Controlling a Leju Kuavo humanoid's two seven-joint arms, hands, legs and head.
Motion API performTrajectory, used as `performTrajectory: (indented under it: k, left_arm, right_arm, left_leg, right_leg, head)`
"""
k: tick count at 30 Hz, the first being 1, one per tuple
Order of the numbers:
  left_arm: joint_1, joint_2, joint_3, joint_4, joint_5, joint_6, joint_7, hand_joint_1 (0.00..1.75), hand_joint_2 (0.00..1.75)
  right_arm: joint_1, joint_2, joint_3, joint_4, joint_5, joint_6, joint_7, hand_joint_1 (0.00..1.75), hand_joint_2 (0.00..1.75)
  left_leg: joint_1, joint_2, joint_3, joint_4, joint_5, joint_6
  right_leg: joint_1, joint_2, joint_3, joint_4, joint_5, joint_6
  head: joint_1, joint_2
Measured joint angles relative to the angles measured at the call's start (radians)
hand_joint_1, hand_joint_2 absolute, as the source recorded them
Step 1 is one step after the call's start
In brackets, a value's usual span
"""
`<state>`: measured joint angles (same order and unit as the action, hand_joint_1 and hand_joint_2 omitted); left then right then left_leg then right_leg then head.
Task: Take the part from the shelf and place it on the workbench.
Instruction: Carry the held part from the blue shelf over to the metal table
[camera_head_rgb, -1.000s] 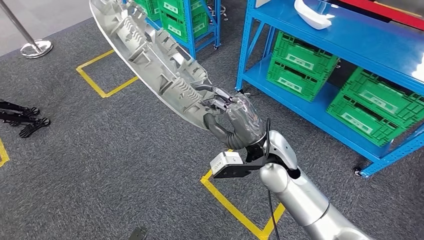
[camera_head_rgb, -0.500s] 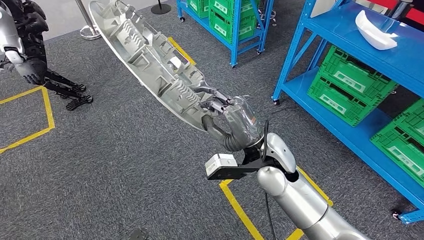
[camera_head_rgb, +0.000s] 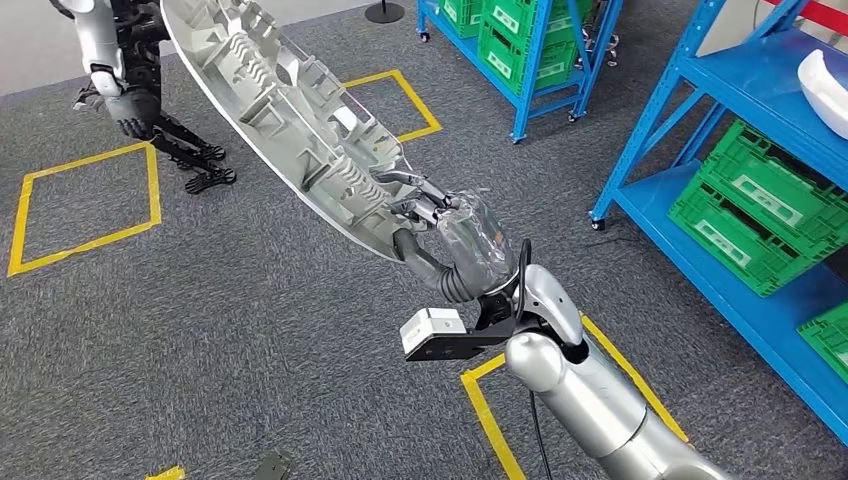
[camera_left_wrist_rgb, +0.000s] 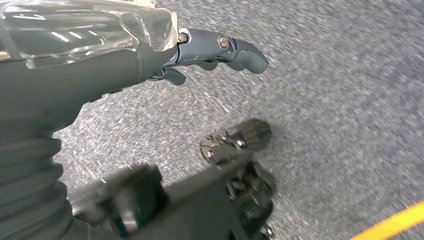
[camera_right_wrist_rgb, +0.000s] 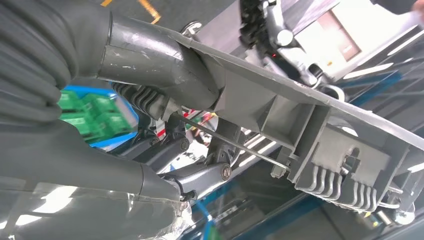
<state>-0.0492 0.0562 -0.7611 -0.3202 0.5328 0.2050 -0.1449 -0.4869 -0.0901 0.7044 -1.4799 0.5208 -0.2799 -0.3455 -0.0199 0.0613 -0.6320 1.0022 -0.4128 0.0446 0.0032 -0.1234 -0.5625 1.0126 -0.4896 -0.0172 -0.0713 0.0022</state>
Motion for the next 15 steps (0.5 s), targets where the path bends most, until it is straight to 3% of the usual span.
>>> performTrajectory:
  k: [2,4,6,7,8,10,11,13,15]
  left_arm:
    - [0.000,-0.001,0.000,0.000,0.000,0.000,0.001,0.00,1.75]
    - [-0.005,-0.004,-0.001,0.000,-0.001,-0.001,0.001,0.00,1.75]
    - [-0.006,-0.007,-0.003,0.000,-0.003,-0.003,0.002,0.00,1.75]
    - [-0.005,-0.009,-0.004,0.000,-0.004,-0.004,0.003,0.00,1.75]
    - [-0.004,-0.010,-0.007,0.000,-0.006,-0.004,0.004,0.00,1.75]
    - [-0.005,-0.009,-0.011,0.000,-0.012,-0.004,0.007,0.00,1.75]
    - [-0.006,-0.009,-0.013,0.000,-0.015,-0.004,0.009,0.00,1.75]
    - [-0.007,-0.006,-0.019,0.000,-0.021,-0.004,0.016,0.00,1.75]
    - [-0.005,-0.004,-0.024,0.000,-0.026,-0.005,0.021,0.00,1.75]
  right_arm:
    - [0.000,0.002,-0.002,-0.004,0.002,0.001,0.000,1.75,1.75]
    - [0.001,-0.002,-0.007,-0.005,0.003,0.003,-0.001,1.75,1.75]
    - [0.005,-0.009,-0.013,-0.005,0.003,0.003,-0.002,1.75,1.75]
    - [0.007,-0.011,-0.015,-0.005,0.003,0.003,-0.002,1.75,1.75]
    - [0.009,-0.013,-0.017,-0.005,0.003,0.004,-0.002,1.75,1.75]
    - [0.011,-0.017,-0.020,-0.005,0.003,0.004,-0.002,1.75,1.75]
    - [0.011,-0.019,-0.022,-0.006,0.003,0.004,-0.003,1.75,1.75]
    - [0.016,-0.022,-0.029,-0.007,0.005,0.004,-0.006,1.75,1.75]
    - [0.022,-0.022,-0.034,-0.008,0.009,0.004,-0.008,1.75,1.75]
  left_leg:
    - [0.009,-0.029,0.027,-0.036,0.017,0.004]
    - [0.015,-0.058,0.039,-0.053,0.028,0.004]
    - [0.017,-0.092,0.038,-0.052,0.027,0.003]
    - [0.019,-0.110,0.037,-0.051,0.026,0.000]
    - [0.022,-0.130,0.037,-0.047,0.023,-0.005]
    - [0.030,-0.163,0.032,-0.027,0.012,-0.022]
    - [0.032,-0.177,0.024,-0.012,0.004,-0.033]
    - [0.033,-0.198,0.007,0.009,-0.006,-0.048]
    - [0.038,-0.203,-0.001,0.014,-0.008,-0.053]
  right_leg:
    - [-0.001,0.040,-0.009,0.030,-0.019,0.002]
    - [-0.007,0.099,-0.060,0.136,-0.062,-0.001]
    - [-0.013,0.120,-0.133,0.260,-0.097,0.002]
    - [-0.017,0.122,-0.152,0.279,-0.092,0.012]
    - [-0.023,0.124,-0.154,0.264,-0.073,0.026]
    - [-0.041,0.153,-0.101,0.130,-0.005,0.058]
    - [-0.048,0.170,-0.076,0.072,0.020,0.063]
    - [-0.051,0.189,-0.058,0.030,0.036,0.052]
    - [-0.044,0.171,-0.057,0.032,0.036,0.034]
  head:
    - [0.002,0.000]
    - [0.005,0.000]
    - [0.007,0.000]
    - [0.007,0.000]
    - [0.006,0.000]
    - [0.008,0.000]
    - [0.009,0.000]
    - [0.012,0.000]
    - [0.012,0.000]
